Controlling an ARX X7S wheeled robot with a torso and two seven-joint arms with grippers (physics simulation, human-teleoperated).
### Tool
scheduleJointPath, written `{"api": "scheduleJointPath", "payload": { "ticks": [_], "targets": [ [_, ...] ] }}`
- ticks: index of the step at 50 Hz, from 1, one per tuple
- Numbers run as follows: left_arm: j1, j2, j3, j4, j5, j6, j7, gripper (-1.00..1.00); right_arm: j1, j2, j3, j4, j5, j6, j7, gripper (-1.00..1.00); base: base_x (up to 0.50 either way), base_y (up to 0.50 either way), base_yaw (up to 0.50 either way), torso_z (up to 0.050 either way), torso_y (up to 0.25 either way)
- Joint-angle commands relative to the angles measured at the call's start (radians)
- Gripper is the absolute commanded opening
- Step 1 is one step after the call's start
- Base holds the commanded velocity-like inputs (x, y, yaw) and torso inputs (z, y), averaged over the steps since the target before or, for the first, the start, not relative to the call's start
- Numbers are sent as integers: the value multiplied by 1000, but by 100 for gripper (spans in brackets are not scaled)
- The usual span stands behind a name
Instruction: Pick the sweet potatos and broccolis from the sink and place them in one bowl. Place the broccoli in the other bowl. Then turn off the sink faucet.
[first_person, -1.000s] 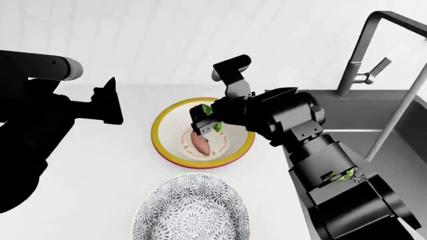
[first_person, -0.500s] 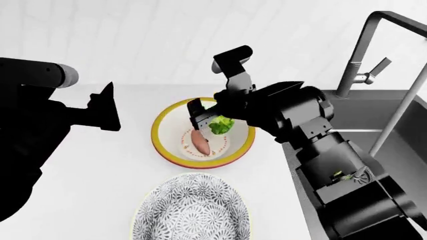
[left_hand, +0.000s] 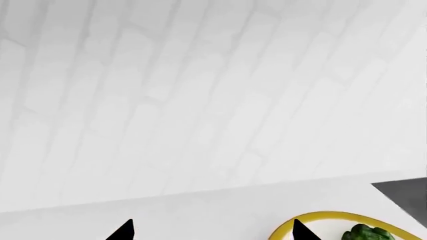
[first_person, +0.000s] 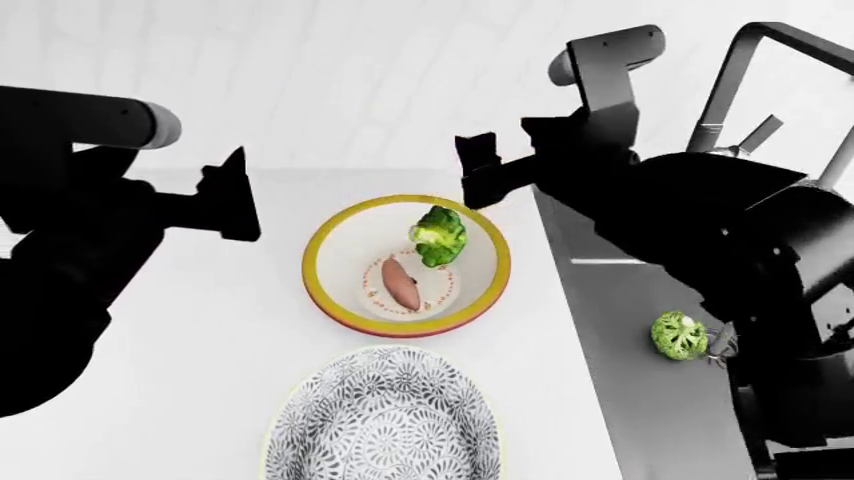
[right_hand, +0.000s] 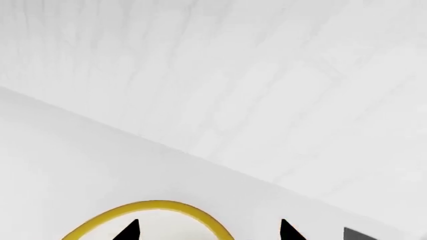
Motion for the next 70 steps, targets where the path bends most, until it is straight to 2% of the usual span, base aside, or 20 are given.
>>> {"api": "scheduleJointPath", "payload": {
  "ticks": [1, 4, 8, 15, 30, 58, 70],
  "targets": [
    [-4, 24, 11, -19, 16, 23, 29, 100, -179, 178, 204, -357, 139, 83, 177, 100, 0, 0, 0, 0, 0],
    [20, 29, 7, -14, 23, 46, 35, 100, -232, 185, 244, -403, 169, 105, 250, 100, 0, 0, 0, 0, 0],
    [37, 27, 10, -8, 42, 56, 35, 100, -262, 194, 246, -474, 192, 99, 242, 100, 0, 0, 0, 0, 0],
    [54, 6, 5, 36, 21, 52, 19, 100, -282, 202, 259, -473, 218, 122, 268, 100, -23, 0, 0, 0, 0],
    [69, 0, 0, 59, 9, 57, 8, 100, -313, 228, 283, -513, 242, 130, 305, 100, -294, -143, 0, 0, 0],
    [65, 9, -2, 38, -11, 57, 19, 100, -356, 250, 336, -521, 252, 95, 342, 100, -74, -500, 0, 0, 0],
    [56, 48, 22, 19, 21, 56, 22, 100, -386, 269, 360, -534, 258, 91, 370, 100, 0, -460, 0, 0, 0]
  ]
}}
